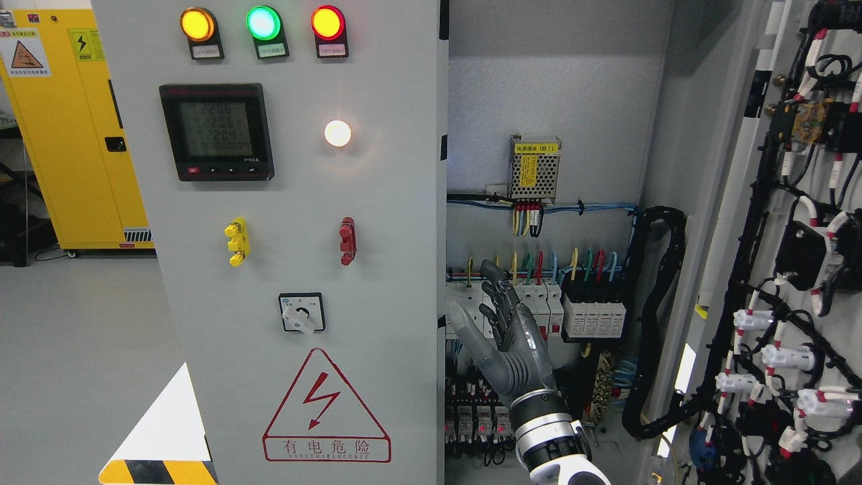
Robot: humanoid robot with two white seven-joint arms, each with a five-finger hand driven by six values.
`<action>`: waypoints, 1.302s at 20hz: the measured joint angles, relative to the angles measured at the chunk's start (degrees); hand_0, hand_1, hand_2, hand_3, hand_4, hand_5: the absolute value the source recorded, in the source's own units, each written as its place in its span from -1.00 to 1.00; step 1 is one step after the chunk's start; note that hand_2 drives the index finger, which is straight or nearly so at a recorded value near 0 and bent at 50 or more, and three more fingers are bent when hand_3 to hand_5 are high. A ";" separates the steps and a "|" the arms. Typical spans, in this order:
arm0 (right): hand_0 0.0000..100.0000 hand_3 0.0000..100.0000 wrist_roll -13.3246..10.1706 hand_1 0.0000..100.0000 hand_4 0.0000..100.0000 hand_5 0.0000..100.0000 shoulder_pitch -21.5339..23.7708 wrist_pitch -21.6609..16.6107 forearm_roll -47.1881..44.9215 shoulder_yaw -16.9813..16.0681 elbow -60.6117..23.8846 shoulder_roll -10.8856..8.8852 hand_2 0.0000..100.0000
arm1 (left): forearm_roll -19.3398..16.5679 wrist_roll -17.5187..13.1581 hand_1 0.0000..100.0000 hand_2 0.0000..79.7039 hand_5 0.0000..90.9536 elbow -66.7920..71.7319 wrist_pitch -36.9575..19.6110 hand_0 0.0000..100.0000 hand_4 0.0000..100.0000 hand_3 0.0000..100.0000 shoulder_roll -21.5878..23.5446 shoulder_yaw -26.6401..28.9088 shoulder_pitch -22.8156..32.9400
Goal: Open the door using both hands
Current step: 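Raise the right hand to the inner edge of the warning-sign door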
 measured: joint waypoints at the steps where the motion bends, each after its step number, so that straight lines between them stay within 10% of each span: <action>1: -1.00 -1.00 -0.03 0.00 -1.00 -1.00 -0.32 0.01 -0.06 -0.09 0.38 0.00 -0.92 | 0.01 0.03 0.11 -1.00 -1.00 -0.02 -0.05 -0.76 -1.00 -1.00 -0.08 0.02 -0.03; 26: -1.00 -1.00 13.41 0.00 -1.00 -1.00 -5.08 0.12 -2.96 -4.85 4.79 0.40 -0.92 | 0.23 0.04 0.11 -1.00 -1.00 -0.01 -0.32 -0.76 -1.00 -1.00 -3.57 0.19 0.22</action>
